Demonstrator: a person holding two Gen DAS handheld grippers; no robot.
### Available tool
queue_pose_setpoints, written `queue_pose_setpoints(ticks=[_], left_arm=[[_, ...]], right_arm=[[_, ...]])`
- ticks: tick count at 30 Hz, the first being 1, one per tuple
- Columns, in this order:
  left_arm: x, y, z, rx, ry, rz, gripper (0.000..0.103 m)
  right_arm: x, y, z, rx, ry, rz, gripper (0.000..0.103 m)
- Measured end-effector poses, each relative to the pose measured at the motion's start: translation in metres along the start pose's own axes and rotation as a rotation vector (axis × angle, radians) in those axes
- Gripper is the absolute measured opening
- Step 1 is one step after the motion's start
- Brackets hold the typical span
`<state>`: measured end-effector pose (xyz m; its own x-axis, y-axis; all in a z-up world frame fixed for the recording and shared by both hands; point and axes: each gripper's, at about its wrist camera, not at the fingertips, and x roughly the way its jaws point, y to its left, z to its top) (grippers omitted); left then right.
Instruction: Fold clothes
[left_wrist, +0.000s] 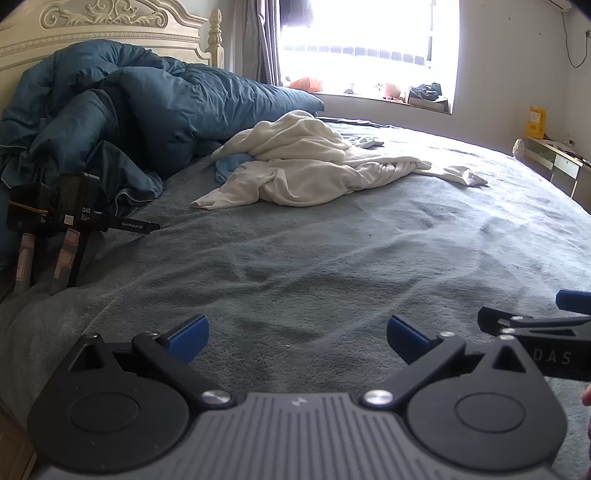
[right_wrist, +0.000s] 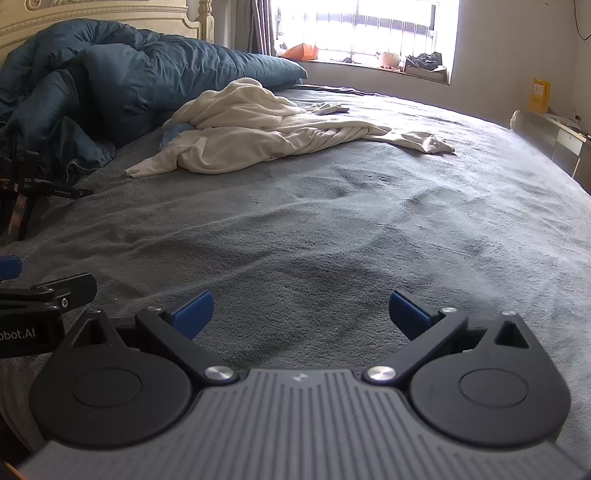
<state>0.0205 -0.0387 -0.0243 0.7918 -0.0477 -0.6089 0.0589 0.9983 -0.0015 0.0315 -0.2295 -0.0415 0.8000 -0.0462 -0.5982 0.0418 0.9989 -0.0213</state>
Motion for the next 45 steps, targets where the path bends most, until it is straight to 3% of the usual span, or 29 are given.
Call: queue_pose_setpoints(ticks=[11,17,27,31,37,39,43,45], left_arm=[[0.038,0.019,0.004,-0.022,0.007,-0.09,0.103],[0.081,0.04,0.039,-0.042,-0.074,-0.051,0.103],[0.202,0.059,0.128,-0.146,-0.203,-0.018,0.103],[0.261,0.056,0.15,-0.182,-0.185,0.002,0.103],[0.339,0.053,0.157,-0.184,-0.157,0.042,0.088],[0.358,0.057,0.156,-0.201,-0.124,0.03,0.077],[0.363,0.063,0.154,-0.237,-0.134,-0.001,0.075],[0.363,0.065,0.154,-0.245,-0.145,-0.006,0.066]], right_arm=[[0.032,-0.003,-0.006,-0.008,-0.007,0.005,0.102],[0.064,-0.017,0.005,-0.002,-0.054,0.027,0.102],[0.149,-0.017,0.085,-0.096,-0.235,0.138,0.102],[0.203,-0.002,0.124,-0.115,-0.288,0.182,0.102],[0.289,0.015,0.171,-0.076,-0.294,0.24,0.101],[0.314,0.018,0.179,-0.054,-0.276,0.269,0.098],[0.358,0.027,0.194,-0.049,-0.221,0.342,0.087],[0.374,0.036,0.198,-0.074,-0.188,0.351,0.081]])
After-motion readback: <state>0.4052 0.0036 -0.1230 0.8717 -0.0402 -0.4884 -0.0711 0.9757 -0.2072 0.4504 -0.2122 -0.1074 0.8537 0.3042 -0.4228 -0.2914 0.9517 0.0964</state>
